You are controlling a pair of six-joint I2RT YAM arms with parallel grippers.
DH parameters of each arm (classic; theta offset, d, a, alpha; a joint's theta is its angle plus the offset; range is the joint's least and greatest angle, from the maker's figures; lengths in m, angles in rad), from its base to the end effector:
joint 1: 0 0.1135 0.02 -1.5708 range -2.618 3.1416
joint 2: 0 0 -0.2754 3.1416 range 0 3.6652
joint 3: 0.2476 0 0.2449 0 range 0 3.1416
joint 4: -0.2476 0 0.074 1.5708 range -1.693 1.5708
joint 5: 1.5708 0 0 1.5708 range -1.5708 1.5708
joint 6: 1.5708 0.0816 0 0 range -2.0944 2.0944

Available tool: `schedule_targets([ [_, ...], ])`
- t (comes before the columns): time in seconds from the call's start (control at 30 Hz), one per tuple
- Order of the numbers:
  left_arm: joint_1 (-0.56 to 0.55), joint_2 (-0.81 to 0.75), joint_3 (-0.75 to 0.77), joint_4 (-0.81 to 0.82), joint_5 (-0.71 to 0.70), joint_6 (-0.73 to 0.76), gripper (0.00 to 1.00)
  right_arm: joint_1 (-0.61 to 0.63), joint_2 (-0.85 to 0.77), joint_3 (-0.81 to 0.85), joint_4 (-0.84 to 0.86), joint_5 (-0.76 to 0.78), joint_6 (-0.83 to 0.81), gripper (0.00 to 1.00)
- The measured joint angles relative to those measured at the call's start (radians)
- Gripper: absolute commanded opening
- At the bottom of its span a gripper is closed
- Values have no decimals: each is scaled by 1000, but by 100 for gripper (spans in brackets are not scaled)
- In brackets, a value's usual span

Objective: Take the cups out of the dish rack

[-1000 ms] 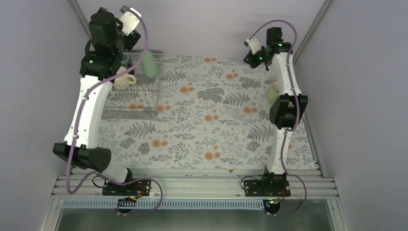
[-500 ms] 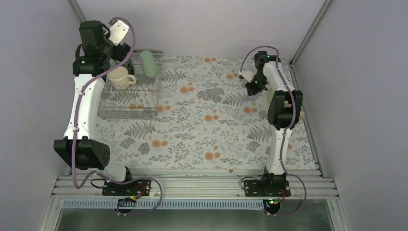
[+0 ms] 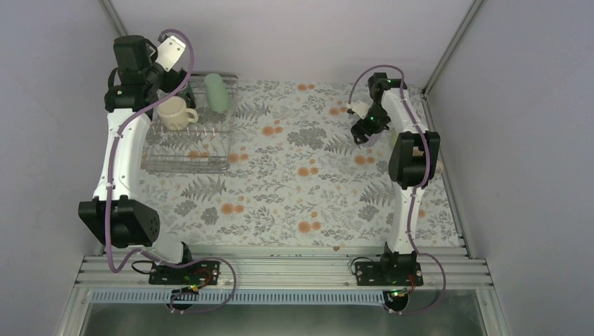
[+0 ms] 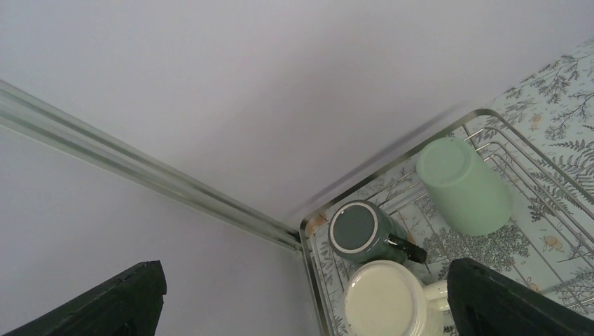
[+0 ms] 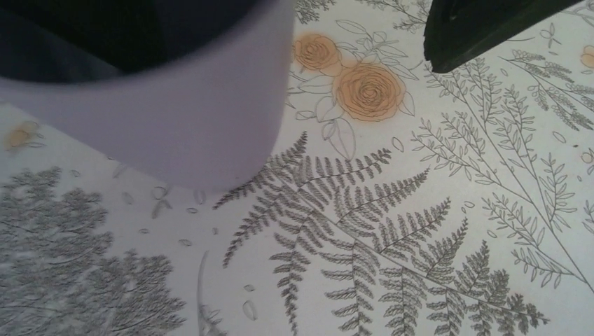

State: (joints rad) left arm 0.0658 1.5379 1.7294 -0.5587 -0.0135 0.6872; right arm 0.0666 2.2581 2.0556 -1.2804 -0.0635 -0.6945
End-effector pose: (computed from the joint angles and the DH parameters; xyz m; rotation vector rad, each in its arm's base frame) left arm 0.3769 0.0259 0.4370 0.5944 1.8809 0.5105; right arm 0.4517 0.0353 0.1826 -1.1323 2.8191 0.0505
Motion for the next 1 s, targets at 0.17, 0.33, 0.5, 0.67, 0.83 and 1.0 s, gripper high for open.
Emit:
schedule_targets([
  [0.17, 0, 11, 2, -1, 17, -7, 100, 0, -63, 28, 1, 18, -4, 100],
  [0.33, 0, 88, 48, -21, 27, -19, 100, 16, -229, 33, 2, 24, -9, 100],
  [0.5, -1, 205, 116, -61, 58, -27, 100, 47, -374, 53, 5, -27, -6, 100],
  [0.67, -4, 418, 394, -161, 121, -67, 100, 73, -483, 51, 37, -152, 20, 100],
  [0.83, -5, 547, 525, -200, 186, -139, 100, 86, -611, -77, 147, -231, 57, 100],
  [1.0, -7, 645, 583, -232, 253, -186, 100, 90, -665, -159, 201, -259, 90, 100],
])
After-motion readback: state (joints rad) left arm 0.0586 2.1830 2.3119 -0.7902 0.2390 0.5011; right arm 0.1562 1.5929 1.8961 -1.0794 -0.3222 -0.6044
